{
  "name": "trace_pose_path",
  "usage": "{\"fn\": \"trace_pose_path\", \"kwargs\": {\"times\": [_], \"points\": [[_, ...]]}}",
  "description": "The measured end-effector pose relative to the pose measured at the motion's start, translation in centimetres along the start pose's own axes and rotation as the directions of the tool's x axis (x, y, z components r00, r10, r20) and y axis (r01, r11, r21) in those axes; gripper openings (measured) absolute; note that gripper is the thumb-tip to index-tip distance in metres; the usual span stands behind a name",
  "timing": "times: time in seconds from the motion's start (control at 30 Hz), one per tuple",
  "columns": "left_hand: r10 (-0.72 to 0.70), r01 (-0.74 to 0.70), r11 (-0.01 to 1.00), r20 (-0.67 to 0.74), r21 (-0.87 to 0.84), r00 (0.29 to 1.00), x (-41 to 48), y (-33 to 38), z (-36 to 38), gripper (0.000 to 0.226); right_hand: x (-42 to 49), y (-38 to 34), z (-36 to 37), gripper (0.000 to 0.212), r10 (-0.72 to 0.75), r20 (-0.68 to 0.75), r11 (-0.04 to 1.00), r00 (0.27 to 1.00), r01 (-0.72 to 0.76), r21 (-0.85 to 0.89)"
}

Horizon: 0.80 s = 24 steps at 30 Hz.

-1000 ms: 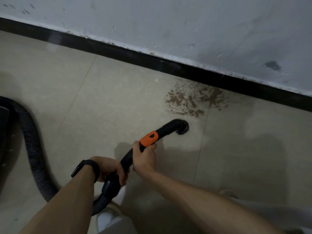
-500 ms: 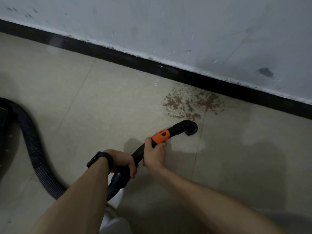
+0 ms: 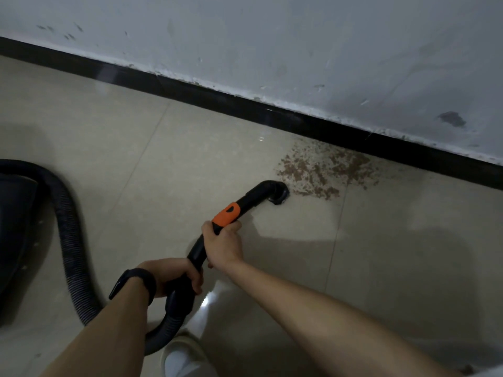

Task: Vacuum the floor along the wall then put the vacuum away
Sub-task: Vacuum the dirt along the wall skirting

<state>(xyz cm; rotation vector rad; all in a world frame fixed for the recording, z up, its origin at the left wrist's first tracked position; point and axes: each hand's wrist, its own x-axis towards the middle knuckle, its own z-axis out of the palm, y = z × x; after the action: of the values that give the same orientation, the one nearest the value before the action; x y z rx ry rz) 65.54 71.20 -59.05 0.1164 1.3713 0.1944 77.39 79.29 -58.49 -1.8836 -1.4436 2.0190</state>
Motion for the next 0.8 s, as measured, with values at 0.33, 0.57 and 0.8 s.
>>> {"fn": "trace_pose_path", "kwargs": {"times": [0.33, 0.57, 0.8], "points": [[0.110, -0.113, 0.990, -0.032, -0.087, 0.993, 0.8, 3.0, 1.1, 0.029, 2.4, -2.3, -1.9, 0.060, -0.052, 0.008, 0.993, 0.999, 0.052, -0.105], [0.152, -0.161, 0.980, -0.082, -0.119, 0.985, 1.1, 4.6, 1.7, 0.032, 3.7, -3.6, -2.5, 0.054, -0.070, 0.018, 0.989, 0.997, 0.071, -0.131], [0.187, -0.199, 0.971, -0.099, -0.136, 0.977, 1.9, 6.6, 2.3, 0.030, 5.0, -4.7, -4.2, 0.056, -0.089, -0.019, 0.983, 0.996, 0.085, -0.165]]}}
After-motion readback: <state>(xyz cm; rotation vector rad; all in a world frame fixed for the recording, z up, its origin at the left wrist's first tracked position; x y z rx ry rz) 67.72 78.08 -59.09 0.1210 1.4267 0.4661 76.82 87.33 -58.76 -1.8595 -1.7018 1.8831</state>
